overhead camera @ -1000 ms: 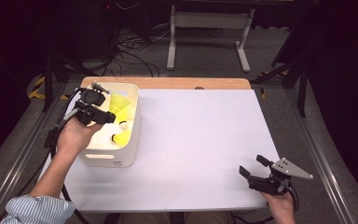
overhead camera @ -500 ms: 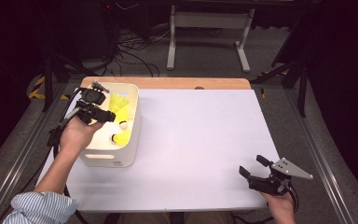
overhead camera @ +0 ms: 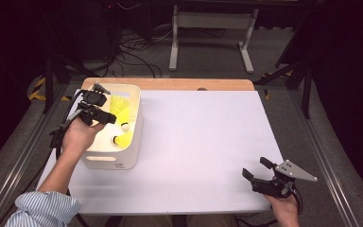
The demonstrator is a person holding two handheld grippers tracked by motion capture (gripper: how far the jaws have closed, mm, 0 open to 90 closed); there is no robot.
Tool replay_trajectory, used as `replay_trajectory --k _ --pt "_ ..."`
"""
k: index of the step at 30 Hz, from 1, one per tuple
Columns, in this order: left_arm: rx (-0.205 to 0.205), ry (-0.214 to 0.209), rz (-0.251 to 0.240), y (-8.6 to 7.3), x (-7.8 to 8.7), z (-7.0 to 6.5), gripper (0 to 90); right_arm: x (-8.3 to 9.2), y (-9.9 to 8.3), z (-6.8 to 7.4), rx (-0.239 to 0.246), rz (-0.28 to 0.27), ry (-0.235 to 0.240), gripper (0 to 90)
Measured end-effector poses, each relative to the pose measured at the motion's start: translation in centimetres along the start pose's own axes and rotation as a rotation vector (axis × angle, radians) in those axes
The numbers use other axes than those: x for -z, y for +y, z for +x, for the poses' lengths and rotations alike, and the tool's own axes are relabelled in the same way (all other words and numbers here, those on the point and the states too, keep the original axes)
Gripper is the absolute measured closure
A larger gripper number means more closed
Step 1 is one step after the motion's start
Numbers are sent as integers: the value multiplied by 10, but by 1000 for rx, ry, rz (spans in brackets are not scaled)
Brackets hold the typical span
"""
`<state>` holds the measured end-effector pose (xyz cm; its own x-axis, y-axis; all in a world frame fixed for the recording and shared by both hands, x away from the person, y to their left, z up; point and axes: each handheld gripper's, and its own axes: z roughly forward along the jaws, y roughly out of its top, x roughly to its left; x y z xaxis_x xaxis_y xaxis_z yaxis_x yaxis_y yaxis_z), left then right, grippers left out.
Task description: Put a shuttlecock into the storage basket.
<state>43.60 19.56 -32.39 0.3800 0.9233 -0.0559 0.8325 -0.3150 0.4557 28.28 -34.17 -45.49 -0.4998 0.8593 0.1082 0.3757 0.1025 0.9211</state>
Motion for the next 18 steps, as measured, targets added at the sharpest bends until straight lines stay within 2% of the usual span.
replay_trajectory --k 18 --pt "35 16 43 2 -15 10 651 0 0 0 -1 0 1 122"
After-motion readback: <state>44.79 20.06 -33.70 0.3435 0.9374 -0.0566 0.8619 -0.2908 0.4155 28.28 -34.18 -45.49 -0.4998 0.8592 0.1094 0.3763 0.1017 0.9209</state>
